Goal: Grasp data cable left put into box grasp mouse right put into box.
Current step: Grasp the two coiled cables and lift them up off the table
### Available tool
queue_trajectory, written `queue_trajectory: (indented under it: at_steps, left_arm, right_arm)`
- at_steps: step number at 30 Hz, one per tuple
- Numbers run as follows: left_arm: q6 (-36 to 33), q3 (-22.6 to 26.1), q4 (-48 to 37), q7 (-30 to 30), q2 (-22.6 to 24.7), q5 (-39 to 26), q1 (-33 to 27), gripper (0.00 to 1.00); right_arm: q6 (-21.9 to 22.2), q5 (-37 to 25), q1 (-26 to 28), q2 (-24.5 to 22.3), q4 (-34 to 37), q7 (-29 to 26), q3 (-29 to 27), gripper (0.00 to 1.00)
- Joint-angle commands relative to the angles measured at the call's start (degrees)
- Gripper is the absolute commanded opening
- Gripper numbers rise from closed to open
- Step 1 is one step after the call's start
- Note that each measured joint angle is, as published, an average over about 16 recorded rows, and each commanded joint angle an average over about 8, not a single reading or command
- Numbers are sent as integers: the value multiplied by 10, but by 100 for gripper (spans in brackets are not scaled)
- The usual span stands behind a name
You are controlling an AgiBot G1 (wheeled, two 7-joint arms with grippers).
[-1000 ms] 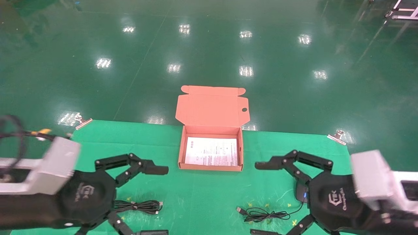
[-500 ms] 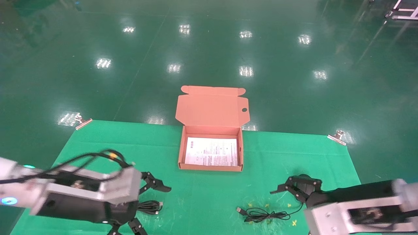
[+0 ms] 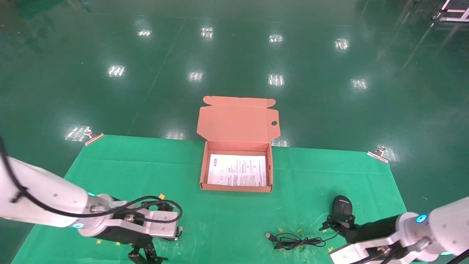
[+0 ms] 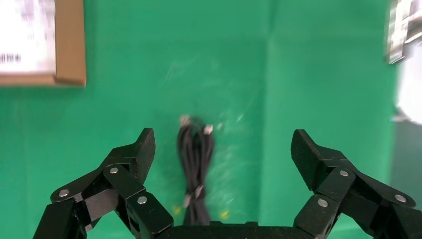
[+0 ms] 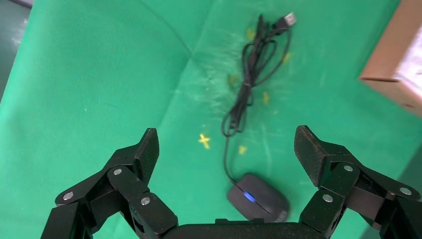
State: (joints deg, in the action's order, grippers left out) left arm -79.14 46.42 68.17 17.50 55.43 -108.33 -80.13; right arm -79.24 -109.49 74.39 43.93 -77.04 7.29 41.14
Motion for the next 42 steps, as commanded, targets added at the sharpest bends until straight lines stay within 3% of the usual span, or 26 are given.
queue_trajectory:
  at_steps: [1, 10, 28, 30, 36, 37, 42]
  left_arm:
    - [16, 11, -4, 5, 10, -32, 4, 100]
    - [59, 37, -113, 11, 61, -110, -5, 100]
    - [111, 16, -379, -95, 125, -65, -47, 100]
    - [116, 13, -398, -107, 129, -60, -50, 84]
    - [126, 9, -437, -135, 134, -53, -55, 9]
    - [127, 8, -441, -137, 135, -52, -55, 3]
    - [130, 7, -447, -139, 135, -51, -56, 0]
  right_arm:
    - [16, -18, -12, 5, 1, -9, 6, 100]
    - [106, -75, -67, 32, 24, -55, 10, 100]
    - [207, -105, -76, 101, 146, -16, 16, 100]
    - [214, -103, -74, 109, 159, -13, 14, 84]
    - [228, -93, -70, 125, 186, -10, 10, 9]
    - [230, -92, -70, 126, 188, -10, 9, 2]
    - [232, -88, -69, 128, 192, -11, 7, 0]
